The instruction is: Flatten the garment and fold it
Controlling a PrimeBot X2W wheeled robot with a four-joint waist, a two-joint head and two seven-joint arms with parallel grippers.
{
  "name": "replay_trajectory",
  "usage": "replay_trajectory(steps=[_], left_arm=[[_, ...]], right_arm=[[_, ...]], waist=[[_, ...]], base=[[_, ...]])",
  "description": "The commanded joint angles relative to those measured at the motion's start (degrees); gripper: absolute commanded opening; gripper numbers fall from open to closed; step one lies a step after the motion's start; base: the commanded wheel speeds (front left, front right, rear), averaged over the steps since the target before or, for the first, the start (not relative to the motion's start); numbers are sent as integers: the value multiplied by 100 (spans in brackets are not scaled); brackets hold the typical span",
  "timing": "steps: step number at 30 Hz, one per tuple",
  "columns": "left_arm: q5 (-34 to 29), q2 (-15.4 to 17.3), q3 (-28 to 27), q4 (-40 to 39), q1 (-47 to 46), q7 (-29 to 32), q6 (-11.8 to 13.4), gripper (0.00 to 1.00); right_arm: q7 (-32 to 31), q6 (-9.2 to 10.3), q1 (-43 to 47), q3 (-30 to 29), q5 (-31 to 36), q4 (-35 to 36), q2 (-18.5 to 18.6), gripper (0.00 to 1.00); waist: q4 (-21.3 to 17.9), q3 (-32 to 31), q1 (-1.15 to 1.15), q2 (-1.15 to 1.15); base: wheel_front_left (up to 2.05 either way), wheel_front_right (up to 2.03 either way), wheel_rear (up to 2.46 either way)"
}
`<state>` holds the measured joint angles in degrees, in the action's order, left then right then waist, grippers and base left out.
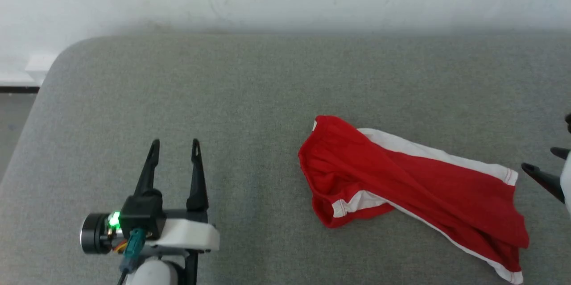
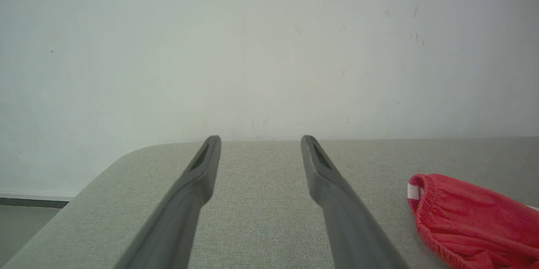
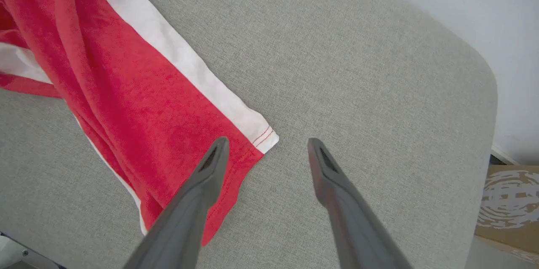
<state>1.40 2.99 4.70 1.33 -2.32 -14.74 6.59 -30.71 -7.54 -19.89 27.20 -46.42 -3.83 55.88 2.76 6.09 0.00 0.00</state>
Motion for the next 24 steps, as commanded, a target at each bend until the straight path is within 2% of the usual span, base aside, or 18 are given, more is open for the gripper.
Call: replay_trajectory(steps=[1,5,9,12,15,16,17,21,24], left_arm=[[-47,-11,45,-39,-177,-26,-26,100],[-16,-11,140,-64,-403,-26,-10,100],[7,-11,181,-62,-573,-26,27,100],[18,-11,194,-53,-637,-26,47,100],[22,-11,174,-48,-637,-26,80,100],[25,-11,170,-40,-632,-26,87,100],[31,-11,175,-30,-629,-26,92,100],[66,-11,194,-11,-619,-26,98,100],[99,-11,255,-39,-653,-26,105,100]], right_arm=[[-175,5,-262,135,46,-184,-153,100],[-400,5,-779,441,184,-918,-575,100],[-212,5,-1030,775,337,-1630,-965,100],[-231,5,-1019,1320,408,-1934,-1061,100],[-49,5,-1113,1514,169,-2059,-1037,100],[41,5,-1184,1575,146,-2047,-960,43],[164,5,-1269,1613,128,-2022,-867,0],[640,5,-1695,1524,-64,-1919,-533,0],[981,5,-2105,1247,-152,-1953,-368,0]], waist=[[165,326,0,0],[313,698,0,0],[410,955,0,0],[452,1032,0,0],[428,1024,0,0],[419,1007,0,0],[412,985,0,0],[390,920,0,0],[433,979,0,0]], base=[[0,0,0],[0,0,0],[0,0,0],[0,0,0],[0,0,0],[0,0,0],[0,0,0],[0,0,0],[0,0,0]])
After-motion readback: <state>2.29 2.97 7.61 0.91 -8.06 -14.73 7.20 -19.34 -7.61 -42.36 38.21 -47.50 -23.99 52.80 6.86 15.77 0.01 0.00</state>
